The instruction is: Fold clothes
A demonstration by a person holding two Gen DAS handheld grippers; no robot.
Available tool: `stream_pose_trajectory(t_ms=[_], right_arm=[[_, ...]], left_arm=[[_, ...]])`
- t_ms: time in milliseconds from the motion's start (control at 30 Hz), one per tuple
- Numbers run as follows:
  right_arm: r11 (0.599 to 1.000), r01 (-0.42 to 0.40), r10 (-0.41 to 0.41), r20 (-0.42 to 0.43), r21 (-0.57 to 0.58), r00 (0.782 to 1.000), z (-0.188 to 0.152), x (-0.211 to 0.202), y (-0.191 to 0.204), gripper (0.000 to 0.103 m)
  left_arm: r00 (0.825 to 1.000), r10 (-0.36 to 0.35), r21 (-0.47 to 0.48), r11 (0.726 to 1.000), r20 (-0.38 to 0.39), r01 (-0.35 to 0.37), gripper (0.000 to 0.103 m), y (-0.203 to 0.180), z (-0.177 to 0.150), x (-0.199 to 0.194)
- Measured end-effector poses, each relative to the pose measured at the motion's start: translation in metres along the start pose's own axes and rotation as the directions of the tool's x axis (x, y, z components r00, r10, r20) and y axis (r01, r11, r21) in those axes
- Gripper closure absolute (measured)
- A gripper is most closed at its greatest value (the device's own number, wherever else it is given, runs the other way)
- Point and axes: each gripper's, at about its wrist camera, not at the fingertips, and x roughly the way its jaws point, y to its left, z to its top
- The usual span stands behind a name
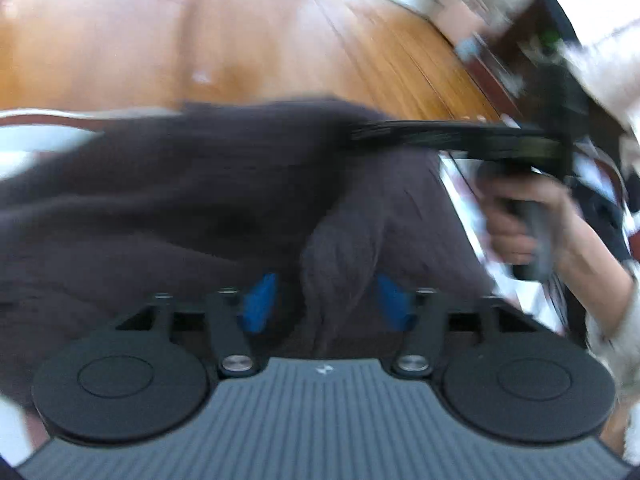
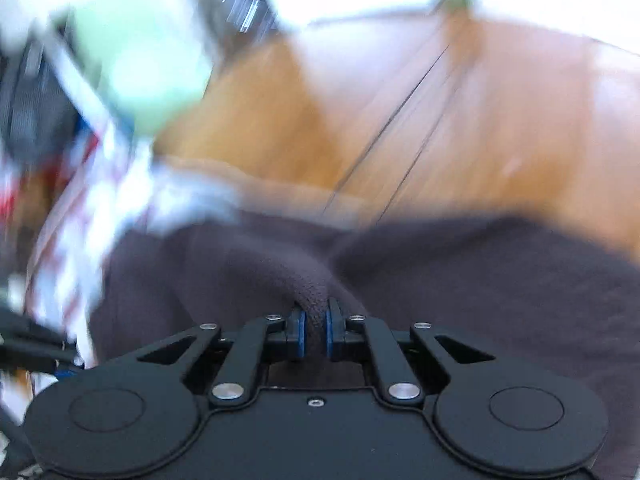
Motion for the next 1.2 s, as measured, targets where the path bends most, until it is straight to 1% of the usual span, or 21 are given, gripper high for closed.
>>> stream_pose_trajectory(t_ms=[33,67,133,167,200,333,400,500,600,633,700,733,800,900,933,967,1000,1033,1067,1133,1200], right_arm=[[0.999,0.052,-0.052,0.031,-0.002,0.998,0.001,-0.014,-0.008,0.093],[0.994,0.106,-0.106,0.056,-0.008,0.993,0.001,-0.027,-0.016,0.093],[0.977,0.213,-0.210,0.107,-0.017,0.972,0.002,-0.053,-0.032,0.093],[0.964,0.266,-0.262,0.133,-0.019,0.956,0.002,-0.066,-0.039,0.093],[0.948,0.318,-0.311,0.159,-0.020,0.937,0.002,-0.079,-0.047,0.093],[0.936,0.350,-0.345,0.098,-0.040,0.934,-0.023,-0.075,-0.057,0.093],[0.936,0.348,-0.344,0.074,-0.054,0.936,-0.033,-0.066,-0.055,0.093],[0.943,0.326,-0.322,0.059,-0.067,0.945,-0.041,-0.056,-0.050,0.093],[0.945,0.313,-0.309,0.058,-0.091,0.949,-0.041,-0.047,-0.047,0.093],[0.944,0.313,-0.309,0.057,-0.104,0.949,-0.039,-0.047,-0.045,0.093],[0.941,0.315,-0.309,0.067,-0.120,0.949,-0.035,-0.049,-0.041,0.093],[0.941,0.317,-0.309,0.079,-0.120,0.948,-0.031,-0.051,-0.039,0.093],[0.941,0.318,-0.306,0.106,-0.120,0.946,-0.024,-0.057,-0.036,0.093],[0.946,0.303,-0.287,0.136,-0.116,0.948,-0.012,-0.066,-0.039,0.093],[0.944,0.304,-0.289,0.128,-0.124,0.949,-0.013,-0.063,-0.039,0.093],[0.942,0.307,-0.292,0.118,-0.133,0.949,-0.015,-0.060,-0.039,0.093],[0.940,0.309,-0.296,0.108,-0.142,0.949,-0.017,-0.057,-0.039,0.093],[0.938,0.311,-0.299,0.098,-0.151,0.949,-0.019,-0.053,-0.039,0.093],[0.936,0.313,-0.302,0.088,-0.160,0.949,-0.021,-0.050,-0.039,0.093],[0.941,0.286,-0.280,0.058,-0.182,0.958,-0.030,-0.043,-0.039,0.092],[0.945,0.264,-0.264,0.023,-0.192,0.964,-0.039,-0.034,-0.041,0.092]], left_arm=[[0.996,0.085,-0.035,0.996,0.021,-0.085,0.013,0.006,0.002,-0.008],[0.985,0.169,-0.073,0.983,0.036,-0.166,0.013,0.013,0.003,-0.015],[0.949,0.312,-0.170,0.938,0.040,-0.301,0.013,0.031,0.002,-0.026],[0.939,0.343,-0.228,0.917,0.036,-0.327,0.013,0.042,0.000,-0.030],[0.931,0.364,-0.296,0.893,0.028,-0.340,0.013,0.053,-0.004,-0.033],[0.930,0.367,-0.454,0.829,0.002,-0.326,0.013,0.083,-0.015,-0.033],[0.931,0.365,-0.507,0.805,0.015,-0.308,0.013,0.088,-0.015,-0.031],[0.918,0.391,-0.489,0.815,0.070,-0.310,0.013,0.081,0.000,-0.031],[0.946,0.323,-0.477,0.833,0.004,-0.282,0.006,0.083,0.011,-0.016],[0.956,0.286,-0.488,0.826,-0.068,-0.282,0.007,0.085,0.012,-0.006],[0.955,0.252,-0.508,0.809,-0.157,-0.297,0.007,0.085,0.010,0.010],[0.955,0.250,-0.501,0.813,-0.160,-0.296,0.007,0.081,0.008,0.014],[0.939,0.298,-0.463,0.818,-0.170,-0.343,0.007,0.073,0.006,0.019],[0.903,0.398,-0.411,0.804,-0.163,-0.429,0.007,0.062,0.003,0.019],[0.899,0.413,-0.383,0.815,-0.143,-0.435,0.011,0.059,0.003,0.018],[0.897,0.424,-0.357,0.825,-0.122,-0.438,0.011,0.056,0.004,0.018],[0.903,0.417,-0.341,0.838,-0.100,-0.425,0.015,0.054,0.005,0.019],[0.909,0.408,-0.329,0.850,-0.082,-0.411,0.025,0.053,0.007,0.020],[0.918,0.388,-0.338,0.855,-0.085,-0.393,0.031,0.056,0.008,0.023],[0.932,0.352,-0.352,0.864,-0.091,-0.360,0.047,0.061,0.011,0.031],[0.924,0.360,-0.327,0.865,-0.126,-0.381,0.049,0.066,0.013,0.042]])
